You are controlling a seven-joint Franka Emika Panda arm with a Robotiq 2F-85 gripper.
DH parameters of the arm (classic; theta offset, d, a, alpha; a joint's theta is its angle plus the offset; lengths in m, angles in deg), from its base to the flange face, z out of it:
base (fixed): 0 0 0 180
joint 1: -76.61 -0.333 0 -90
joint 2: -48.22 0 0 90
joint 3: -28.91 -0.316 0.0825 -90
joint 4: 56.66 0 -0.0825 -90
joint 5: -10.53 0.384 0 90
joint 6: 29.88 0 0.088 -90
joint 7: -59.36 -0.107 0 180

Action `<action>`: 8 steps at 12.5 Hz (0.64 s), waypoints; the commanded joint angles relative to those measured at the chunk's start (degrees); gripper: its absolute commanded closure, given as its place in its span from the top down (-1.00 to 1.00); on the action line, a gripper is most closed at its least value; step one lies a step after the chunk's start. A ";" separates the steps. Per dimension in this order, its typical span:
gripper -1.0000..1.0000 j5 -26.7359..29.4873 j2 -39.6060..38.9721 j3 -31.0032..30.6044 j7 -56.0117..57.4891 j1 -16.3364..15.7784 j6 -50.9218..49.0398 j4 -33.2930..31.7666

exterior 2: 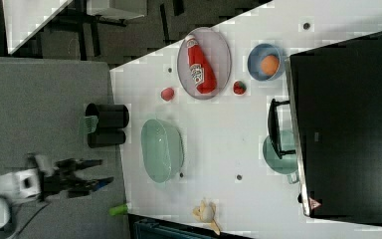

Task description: Drag strainer left to right.

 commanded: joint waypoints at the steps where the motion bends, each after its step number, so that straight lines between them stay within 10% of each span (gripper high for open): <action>1: 1.00 0.98 -4.76 -2.20 -21.56 0.65 6.11 -1.00; 8: 1.00 -0.98 -27.74 -5.41 -50.08 0.37 23.49 -1.07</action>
